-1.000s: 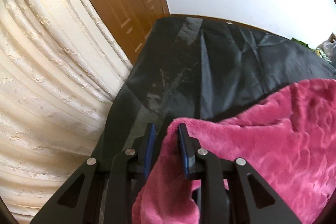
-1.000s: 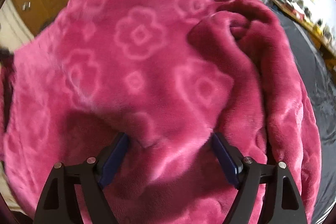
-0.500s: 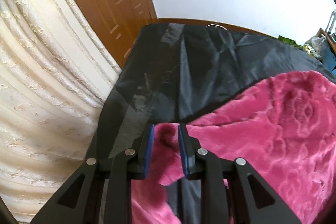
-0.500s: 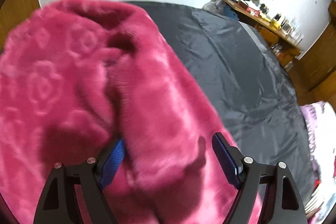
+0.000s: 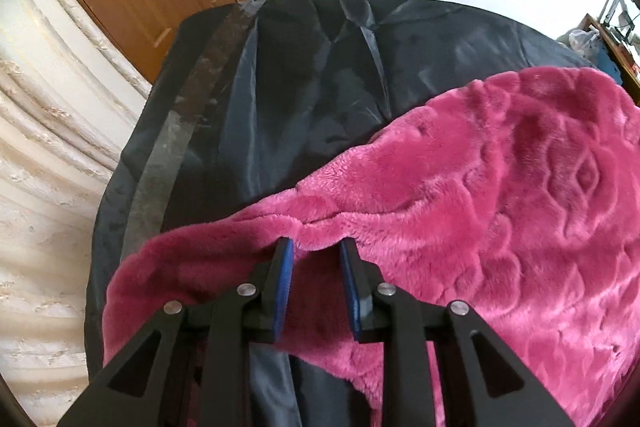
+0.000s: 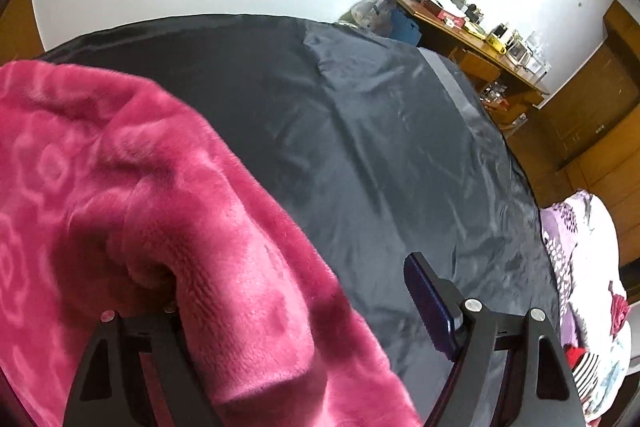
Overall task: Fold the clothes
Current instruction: 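Drag the magenta garment edge across the bed with the left gripper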
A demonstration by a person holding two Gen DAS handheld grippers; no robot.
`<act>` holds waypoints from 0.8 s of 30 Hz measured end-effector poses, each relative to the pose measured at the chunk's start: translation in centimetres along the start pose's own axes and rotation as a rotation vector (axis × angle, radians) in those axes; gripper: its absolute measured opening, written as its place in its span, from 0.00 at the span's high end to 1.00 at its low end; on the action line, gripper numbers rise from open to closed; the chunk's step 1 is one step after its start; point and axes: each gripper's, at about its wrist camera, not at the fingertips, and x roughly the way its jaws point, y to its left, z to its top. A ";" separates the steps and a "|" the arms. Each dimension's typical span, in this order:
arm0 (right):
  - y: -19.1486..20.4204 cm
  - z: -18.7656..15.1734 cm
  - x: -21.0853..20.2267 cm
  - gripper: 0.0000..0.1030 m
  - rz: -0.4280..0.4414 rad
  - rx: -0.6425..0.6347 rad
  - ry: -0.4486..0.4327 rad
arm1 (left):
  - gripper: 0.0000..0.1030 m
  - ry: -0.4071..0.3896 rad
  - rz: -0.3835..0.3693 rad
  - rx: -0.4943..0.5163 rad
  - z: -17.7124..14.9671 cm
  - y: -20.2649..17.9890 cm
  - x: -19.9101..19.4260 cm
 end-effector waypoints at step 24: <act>-0.7 0.0 -2.6 0.18 0.183 -0.095 -0.010 | 0.70 -0.004 0.016 0.100 -4.1 -2.1 -5.4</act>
